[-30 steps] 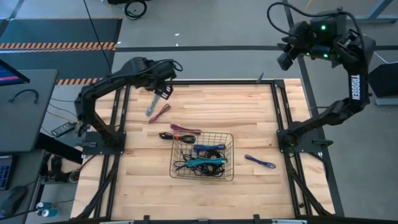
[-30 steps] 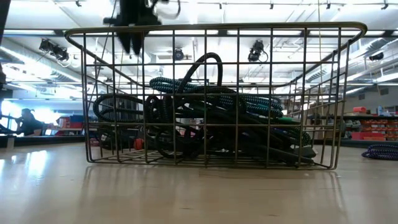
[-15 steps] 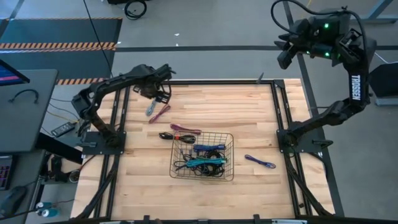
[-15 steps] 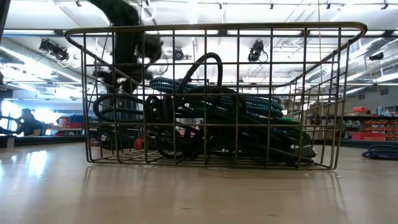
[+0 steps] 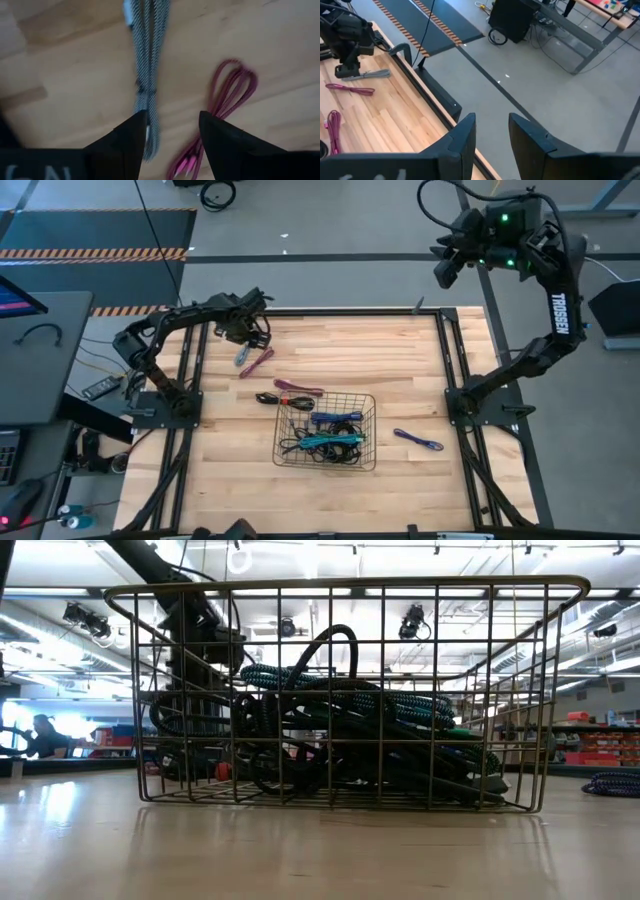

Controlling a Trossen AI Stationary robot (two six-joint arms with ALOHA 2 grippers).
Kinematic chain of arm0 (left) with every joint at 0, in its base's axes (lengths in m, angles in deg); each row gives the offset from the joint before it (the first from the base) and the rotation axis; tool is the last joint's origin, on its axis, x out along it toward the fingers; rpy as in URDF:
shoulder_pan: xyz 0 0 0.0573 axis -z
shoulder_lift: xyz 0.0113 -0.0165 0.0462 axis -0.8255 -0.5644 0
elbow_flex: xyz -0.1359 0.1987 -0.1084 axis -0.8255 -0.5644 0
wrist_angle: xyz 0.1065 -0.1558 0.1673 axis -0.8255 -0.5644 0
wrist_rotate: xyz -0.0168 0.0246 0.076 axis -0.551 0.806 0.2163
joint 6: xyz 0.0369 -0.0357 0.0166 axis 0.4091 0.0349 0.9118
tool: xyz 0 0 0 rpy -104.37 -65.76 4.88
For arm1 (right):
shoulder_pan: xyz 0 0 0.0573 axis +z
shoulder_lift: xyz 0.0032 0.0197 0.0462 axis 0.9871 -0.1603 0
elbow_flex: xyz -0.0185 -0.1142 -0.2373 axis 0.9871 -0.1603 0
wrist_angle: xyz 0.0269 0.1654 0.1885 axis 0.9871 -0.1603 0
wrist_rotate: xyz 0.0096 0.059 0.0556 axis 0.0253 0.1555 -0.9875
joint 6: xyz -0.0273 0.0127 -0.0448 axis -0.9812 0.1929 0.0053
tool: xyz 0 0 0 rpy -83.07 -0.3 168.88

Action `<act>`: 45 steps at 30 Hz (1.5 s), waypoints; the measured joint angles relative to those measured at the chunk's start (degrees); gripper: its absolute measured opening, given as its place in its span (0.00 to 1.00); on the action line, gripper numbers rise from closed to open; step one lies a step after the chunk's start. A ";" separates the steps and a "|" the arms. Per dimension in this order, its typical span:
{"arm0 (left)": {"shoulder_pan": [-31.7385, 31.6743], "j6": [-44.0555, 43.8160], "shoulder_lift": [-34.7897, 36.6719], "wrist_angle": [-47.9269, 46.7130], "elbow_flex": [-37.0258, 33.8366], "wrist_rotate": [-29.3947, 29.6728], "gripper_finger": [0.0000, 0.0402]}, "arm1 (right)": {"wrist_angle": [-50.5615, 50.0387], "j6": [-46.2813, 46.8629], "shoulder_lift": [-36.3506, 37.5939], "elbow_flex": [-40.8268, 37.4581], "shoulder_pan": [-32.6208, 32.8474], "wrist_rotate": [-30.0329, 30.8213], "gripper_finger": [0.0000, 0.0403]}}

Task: Pick and place USB-C Cables
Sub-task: Put the white charger cable into the wire basket

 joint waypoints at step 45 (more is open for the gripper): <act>-4.33 -3.12 0.31 16.29 -15.40 -2.42 0.45 | -0.04 -0.64 -6.53 0.00 2.19 -1.89 0.30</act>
